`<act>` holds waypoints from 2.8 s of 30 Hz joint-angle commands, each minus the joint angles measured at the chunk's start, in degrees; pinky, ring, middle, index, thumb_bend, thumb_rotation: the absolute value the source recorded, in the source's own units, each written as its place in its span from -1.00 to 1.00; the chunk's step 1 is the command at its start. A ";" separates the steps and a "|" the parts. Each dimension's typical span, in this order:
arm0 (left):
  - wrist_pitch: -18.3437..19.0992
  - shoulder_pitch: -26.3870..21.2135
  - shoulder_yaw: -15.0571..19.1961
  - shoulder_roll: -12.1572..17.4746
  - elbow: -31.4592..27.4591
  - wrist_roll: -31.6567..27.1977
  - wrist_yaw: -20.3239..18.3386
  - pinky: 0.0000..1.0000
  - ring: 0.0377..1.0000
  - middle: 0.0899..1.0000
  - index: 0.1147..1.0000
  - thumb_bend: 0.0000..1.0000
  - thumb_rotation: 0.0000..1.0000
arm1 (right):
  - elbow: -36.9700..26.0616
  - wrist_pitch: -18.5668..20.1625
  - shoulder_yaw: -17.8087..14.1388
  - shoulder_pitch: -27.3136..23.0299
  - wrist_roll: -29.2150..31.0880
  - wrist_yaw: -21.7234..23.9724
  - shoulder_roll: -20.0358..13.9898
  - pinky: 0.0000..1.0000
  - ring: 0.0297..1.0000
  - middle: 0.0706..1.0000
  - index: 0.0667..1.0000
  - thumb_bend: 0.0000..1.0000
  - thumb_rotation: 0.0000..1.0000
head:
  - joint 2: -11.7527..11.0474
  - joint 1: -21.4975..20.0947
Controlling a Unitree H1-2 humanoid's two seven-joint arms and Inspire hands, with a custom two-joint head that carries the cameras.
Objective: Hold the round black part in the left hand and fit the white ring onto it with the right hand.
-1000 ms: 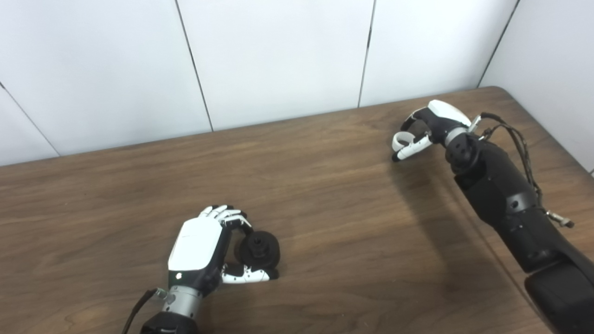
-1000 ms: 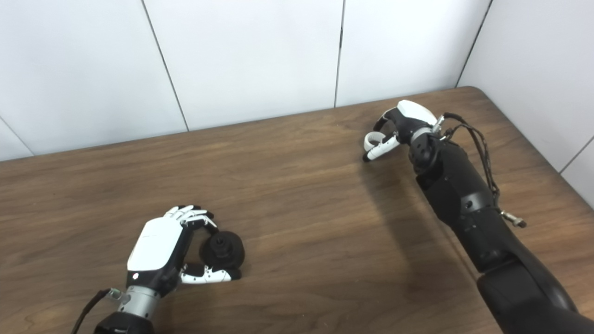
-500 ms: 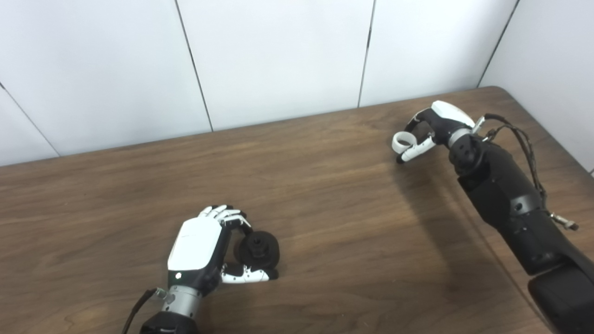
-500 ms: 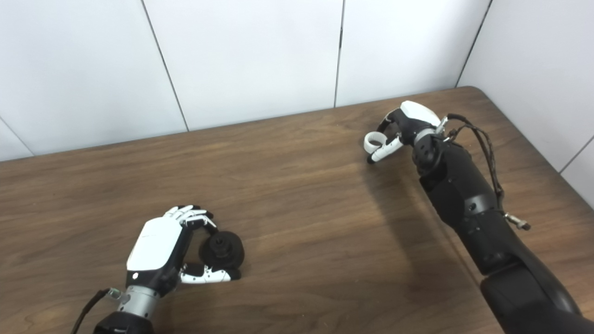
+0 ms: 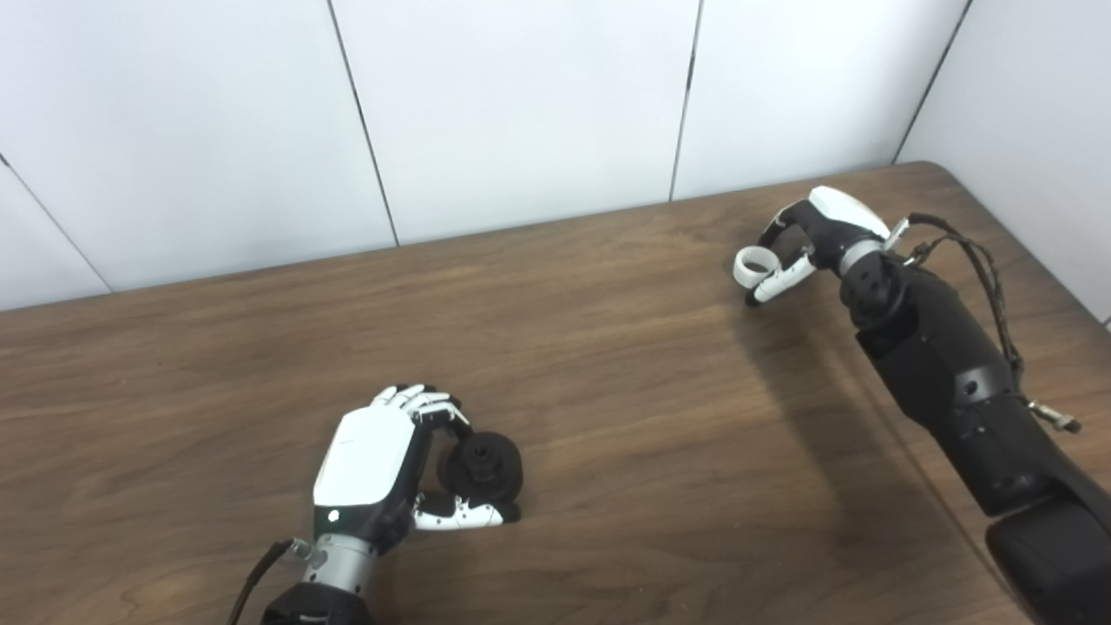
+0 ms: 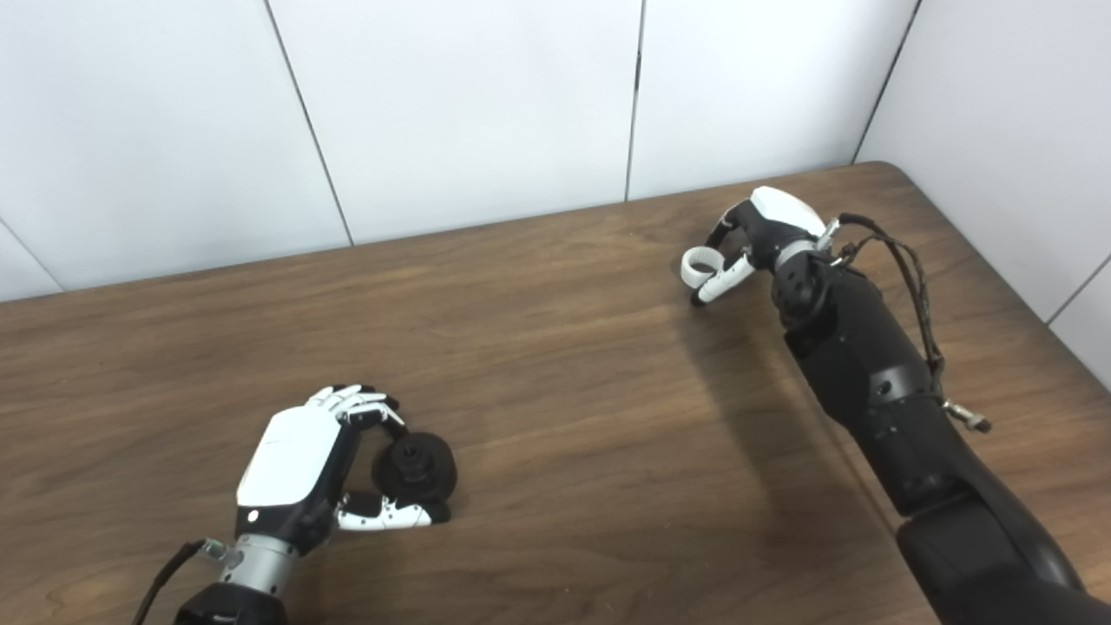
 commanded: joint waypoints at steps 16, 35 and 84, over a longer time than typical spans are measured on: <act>0.19 -0.46 0.26 -0.02 -1.99 0.80 -0.32 0.81 0.71 0.48 -0.17 0.05 -0.89 | -2.06 -0.74 0.29 -0.44 1.34 -2.99 -1.91 0.90 0.90 0.68 -0.10 0.04 -0.75 | 0.12 0.37; 1.05 -0.16 -0.48 -1.03 -2.17 2.09 -0.96 0.82 0.70 0.48 -0.17 0.05 -0.89 | -18.72 -0.04 2.34 0.80 -0.15 6.45 -1.74 1.00 0.96 0.73 -0.10 0.05 -0.74 | 0.67 2.46; 4.28 -0.18 -3.13 -5.69 -0.70 6.10 0.73 0.80 0.70 0.48 -0.17 0.05 -0.89 | -49.15 -2.66 13.44 9.01 -6.20 29.45 14.37 1.00 1.00 0.79 -0.11 0.05 -0.74 | 2.22 11.40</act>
